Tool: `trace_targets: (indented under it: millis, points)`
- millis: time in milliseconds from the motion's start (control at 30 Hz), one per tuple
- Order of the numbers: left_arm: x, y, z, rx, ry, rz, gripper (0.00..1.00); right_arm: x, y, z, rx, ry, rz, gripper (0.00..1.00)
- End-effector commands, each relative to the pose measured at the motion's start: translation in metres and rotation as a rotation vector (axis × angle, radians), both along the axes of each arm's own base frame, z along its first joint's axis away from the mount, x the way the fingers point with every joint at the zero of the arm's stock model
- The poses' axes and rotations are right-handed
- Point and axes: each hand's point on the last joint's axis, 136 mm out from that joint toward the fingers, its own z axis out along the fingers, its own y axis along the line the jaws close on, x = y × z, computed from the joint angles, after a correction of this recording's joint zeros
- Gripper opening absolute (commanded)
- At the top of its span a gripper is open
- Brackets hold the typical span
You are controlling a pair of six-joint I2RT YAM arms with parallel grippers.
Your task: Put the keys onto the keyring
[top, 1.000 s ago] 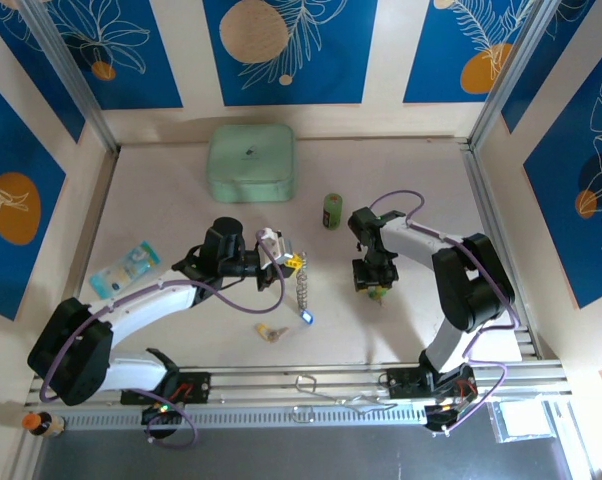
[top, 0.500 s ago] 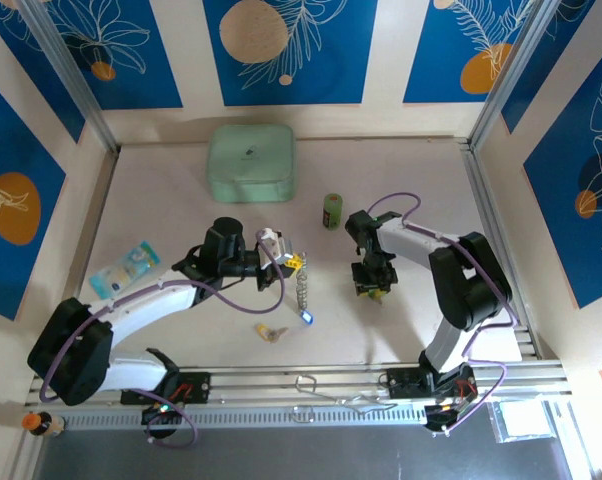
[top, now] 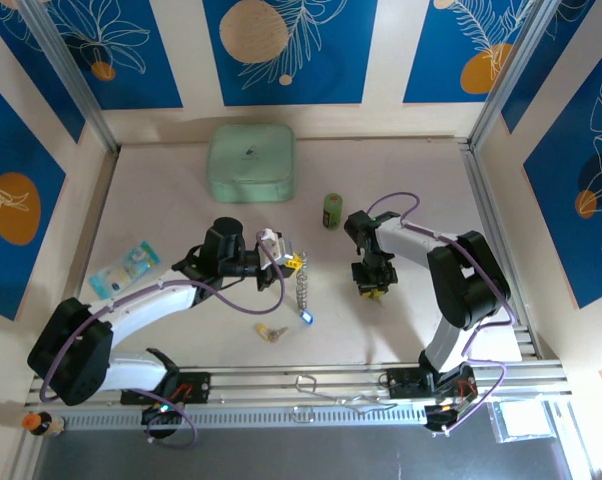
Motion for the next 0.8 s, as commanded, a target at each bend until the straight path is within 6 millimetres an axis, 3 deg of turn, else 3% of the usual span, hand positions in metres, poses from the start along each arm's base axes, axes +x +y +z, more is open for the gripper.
trace_targets:
  millis: [0,333,533,767]
  points:
    - [-0.006,-0.003,0.011,-0.025,-0.037,-0.03,0.0,-0.001,0.0,0.002,-0.021,0.016,-0.002,0.18]
    - [-0.006,-0.003,0.01,-0.023,-0.035,-0.03,0.0,0.002,0.006,0.005,-0.009,0.001,0.014,0.16]
    - [-0.006,-0.003,0.01,-0.023,-0.036,-0.03,0.0,0.002,0.01,0.005,0.0,-0.002,0.019,0.01]
    - [-0.006,-0.003,0.01,-0.023,-0.034,-0.03,0.0,0.006,0.013,0.01,0.015,-0.03,0.013,0.0]
